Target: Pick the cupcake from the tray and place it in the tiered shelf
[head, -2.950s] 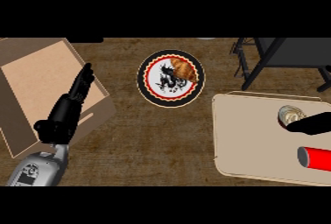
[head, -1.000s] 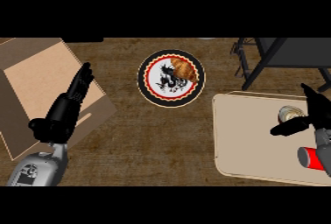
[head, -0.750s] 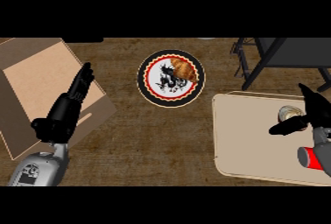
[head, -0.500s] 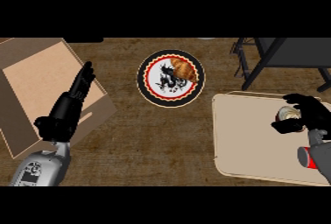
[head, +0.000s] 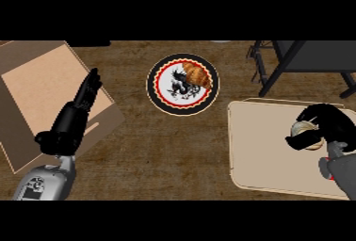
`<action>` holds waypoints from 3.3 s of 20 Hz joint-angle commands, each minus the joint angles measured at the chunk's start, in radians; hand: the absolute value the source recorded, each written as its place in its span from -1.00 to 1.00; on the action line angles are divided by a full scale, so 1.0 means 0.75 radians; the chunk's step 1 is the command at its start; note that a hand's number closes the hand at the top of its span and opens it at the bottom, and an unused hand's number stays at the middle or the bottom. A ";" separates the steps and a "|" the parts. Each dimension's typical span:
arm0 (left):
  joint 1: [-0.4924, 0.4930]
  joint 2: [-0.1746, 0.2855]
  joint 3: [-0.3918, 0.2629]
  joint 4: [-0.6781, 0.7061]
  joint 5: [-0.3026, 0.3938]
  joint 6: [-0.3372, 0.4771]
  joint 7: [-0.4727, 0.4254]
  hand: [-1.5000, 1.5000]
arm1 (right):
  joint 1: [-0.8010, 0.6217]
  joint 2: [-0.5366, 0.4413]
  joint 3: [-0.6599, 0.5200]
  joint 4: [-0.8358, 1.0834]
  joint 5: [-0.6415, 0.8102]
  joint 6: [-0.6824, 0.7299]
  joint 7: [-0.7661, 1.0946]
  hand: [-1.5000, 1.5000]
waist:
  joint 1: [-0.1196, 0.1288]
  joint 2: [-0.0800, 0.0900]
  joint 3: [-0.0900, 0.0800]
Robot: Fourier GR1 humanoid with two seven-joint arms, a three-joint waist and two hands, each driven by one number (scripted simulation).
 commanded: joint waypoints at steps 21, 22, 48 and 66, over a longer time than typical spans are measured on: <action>0.084 -0.090 -0.043 0.091 -0.062 0.003 0.064 0.00 | -0.176 0.529 0.301 -0.875 0.308 -0.161 0.295 1.00 | -0.024 0.022 -0.029; 0.108 -0.043 0.010 0.085 -0.001 -0.052 0.055 0.00 | -0.198 0.547 0.329 -0.983 0.354 -0.114 0.422 1.00 | -0.033 0.016 -0.031; 0.003 -0.090 0.029 0.163 -0.034 -0.085 0.053 0.00 | -0.831 0.216 -0.353 -0.702 0.474 0.214 0.397 1.00 | -0.005 0.037 -0.030; 0.046 -0.119 0.019 0.130 -0.058 -0.113 0.043 0.00 | -0.950 0.033 -0.446 -0.200 0.581 0.051 0.020 1.00 | 0.023 0.040 -0.029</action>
